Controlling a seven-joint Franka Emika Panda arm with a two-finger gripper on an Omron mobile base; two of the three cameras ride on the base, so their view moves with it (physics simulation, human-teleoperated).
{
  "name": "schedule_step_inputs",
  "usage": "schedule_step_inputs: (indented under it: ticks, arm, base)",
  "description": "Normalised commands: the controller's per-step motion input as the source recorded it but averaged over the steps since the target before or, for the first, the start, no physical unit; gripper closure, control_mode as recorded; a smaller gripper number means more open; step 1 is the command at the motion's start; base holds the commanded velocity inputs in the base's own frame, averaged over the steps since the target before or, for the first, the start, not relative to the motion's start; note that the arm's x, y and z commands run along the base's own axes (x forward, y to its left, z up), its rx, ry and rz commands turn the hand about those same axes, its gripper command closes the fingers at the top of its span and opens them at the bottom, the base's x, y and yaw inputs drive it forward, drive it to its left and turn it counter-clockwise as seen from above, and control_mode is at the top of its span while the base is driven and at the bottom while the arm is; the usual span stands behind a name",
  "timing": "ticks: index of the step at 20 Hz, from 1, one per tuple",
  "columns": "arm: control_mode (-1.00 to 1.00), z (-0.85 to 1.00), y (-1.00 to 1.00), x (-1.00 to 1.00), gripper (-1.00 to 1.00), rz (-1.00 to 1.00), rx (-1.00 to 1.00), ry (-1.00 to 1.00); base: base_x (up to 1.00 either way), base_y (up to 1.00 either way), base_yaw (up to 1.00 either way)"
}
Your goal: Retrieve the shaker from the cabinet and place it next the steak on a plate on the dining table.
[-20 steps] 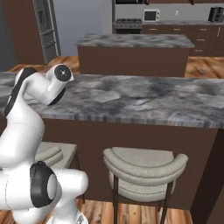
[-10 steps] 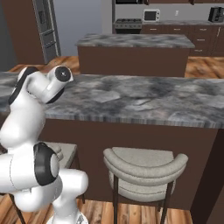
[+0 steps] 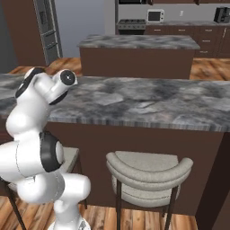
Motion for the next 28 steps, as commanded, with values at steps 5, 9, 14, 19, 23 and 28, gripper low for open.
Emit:
schedule_step_inputs:
  ticks: [5,9,14,19,23,28]
  arm:
    - [-1.00,-0.18,0.05,0.40,1.00,0.00,0.00,0.00]
    - [-1.00,-0.17,0.13,0.37,1.00,0.00,0.00,0.00]
    - [-1.00,-0.16,0.17,0.34,1.00,0.00,0.00,0.00]
    - [-1.00,-0.14,0.15,0.31,1.00,0.00,0.00,0.00]
    - [-1.00,-0.20,0.12,0.18,1.00,0.00,0.00,0.00]
    - [-1.00,-0.28,0.18,0.00,1.00,0.00,-0.05,-0.04]
  base:
    - [0.00,0.00,0.00]
    - [0.00,0.00,0.00]
    - [0.00,0.00,0.00]
    - [0.00,0.00,0.00]
    - [0.00,0.00,0.00]
    - [0.00,0.00,0.00]
